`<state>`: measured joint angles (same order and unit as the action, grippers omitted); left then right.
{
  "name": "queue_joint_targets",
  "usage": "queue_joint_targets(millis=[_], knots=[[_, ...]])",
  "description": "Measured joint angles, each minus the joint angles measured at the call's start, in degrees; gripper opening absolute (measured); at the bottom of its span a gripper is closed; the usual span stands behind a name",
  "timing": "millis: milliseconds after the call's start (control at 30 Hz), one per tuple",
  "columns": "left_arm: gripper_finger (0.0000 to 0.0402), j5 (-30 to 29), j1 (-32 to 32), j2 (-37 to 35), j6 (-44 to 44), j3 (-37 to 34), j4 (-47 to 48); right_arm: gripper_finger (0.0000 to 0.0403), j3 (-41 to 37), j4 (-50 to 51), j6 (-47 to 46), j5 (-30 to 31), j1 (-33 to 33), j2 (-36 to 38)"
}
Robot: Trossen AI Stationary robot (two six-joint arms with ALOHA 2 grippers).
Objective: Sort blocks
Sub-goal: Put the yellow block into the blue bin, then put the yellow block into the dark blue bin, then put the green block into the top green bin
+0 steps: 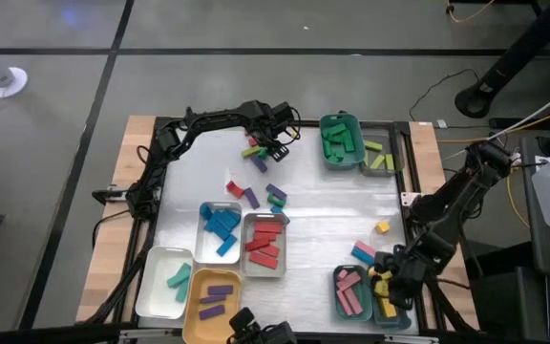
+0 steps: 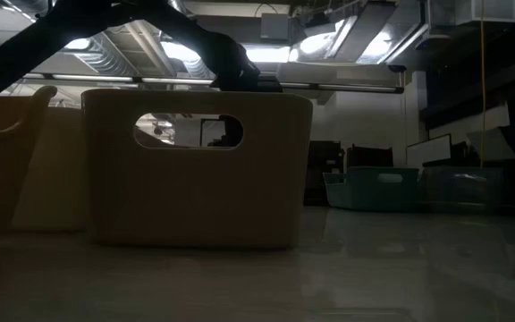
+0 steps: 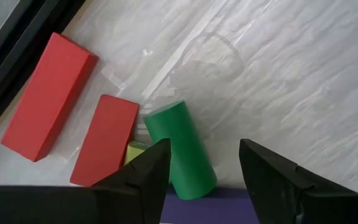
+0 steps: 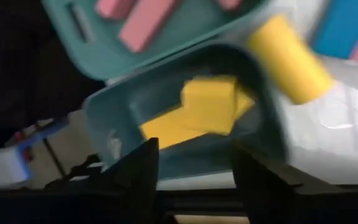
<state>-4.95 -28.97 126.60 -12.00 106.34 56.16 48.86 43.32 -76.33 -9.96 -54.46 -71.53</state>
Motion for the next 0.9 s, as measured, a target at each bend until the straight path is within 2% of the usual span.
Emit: queue_joint_targets(millis=[133, 267, 433, 567, 900], knots=[[0.0180, -0.02, 0.00, -0.05, -0.11, 0.00, 0.07, 0.0220, 0.00, -3.52, -0.40, 2.28, -2.26, 0.00], [0.0180, -0.04, 0.00, -0.06, -0.25, 0.00, 0.23, 0.0222, 0.00, -3.88, -0.37, 5.44, -2.96, 0.00], [0.0180, -1.11, 0.00, -0.06, -0.27, 0.00, 0.22, 0.0218, 0.00, -3.87, -0.37, 5.86, -2.95, 0.00], [0.0180, -4.70, 0.00, -0.08, -0.27, 0.00, 0.20, 0.0217, -0.01, -3.86, 0.10, 6.52, -2.95, 0.00], [0.0180, -5.80, -0.02, 1.66, -2.45, 0.07, 0.36, 0.0218, -0.02, -3.79, 0.19, 6.58, -2.93, 0.00]])
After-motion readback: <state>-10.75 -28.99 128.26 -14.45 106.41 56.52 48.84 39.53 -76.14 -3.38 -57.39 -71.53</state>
